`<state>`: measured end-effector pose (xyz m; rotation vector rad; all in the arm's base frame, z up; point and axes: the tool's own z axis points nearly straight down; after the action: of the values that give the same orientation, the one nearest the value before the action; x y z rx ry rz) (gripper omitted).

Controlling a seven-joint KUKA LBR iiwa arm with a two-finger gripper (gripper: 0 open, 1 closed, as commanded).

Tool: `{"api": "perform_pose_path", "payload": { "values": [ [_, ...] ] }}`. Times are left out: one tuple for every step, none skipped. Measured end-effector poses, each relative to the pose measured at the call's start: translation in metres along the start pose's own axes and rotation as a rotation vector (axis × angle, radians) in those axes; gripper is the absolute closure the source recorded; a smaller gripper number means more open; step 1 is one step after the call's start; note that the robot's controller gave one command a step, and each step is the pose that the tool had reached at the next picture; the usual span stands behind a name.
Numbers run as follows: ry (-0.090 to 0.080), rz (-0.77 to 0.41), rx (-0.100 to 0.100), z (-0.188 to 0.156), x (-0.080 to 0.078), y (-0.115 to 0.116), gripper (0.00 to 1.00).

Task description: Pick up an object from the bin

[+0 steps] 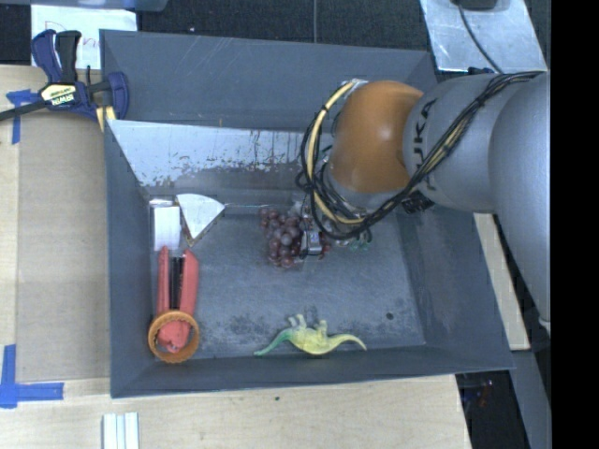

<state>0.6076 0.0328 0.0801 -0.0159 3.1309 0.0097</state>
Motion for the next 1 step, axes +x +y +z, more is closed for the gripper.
{"api": "perform_pose_path", "payload": {
  "values": [
    [-0.003,0.087,-0.001,0.0037,-0.0018,0.0006,1.00]
  ]
}}
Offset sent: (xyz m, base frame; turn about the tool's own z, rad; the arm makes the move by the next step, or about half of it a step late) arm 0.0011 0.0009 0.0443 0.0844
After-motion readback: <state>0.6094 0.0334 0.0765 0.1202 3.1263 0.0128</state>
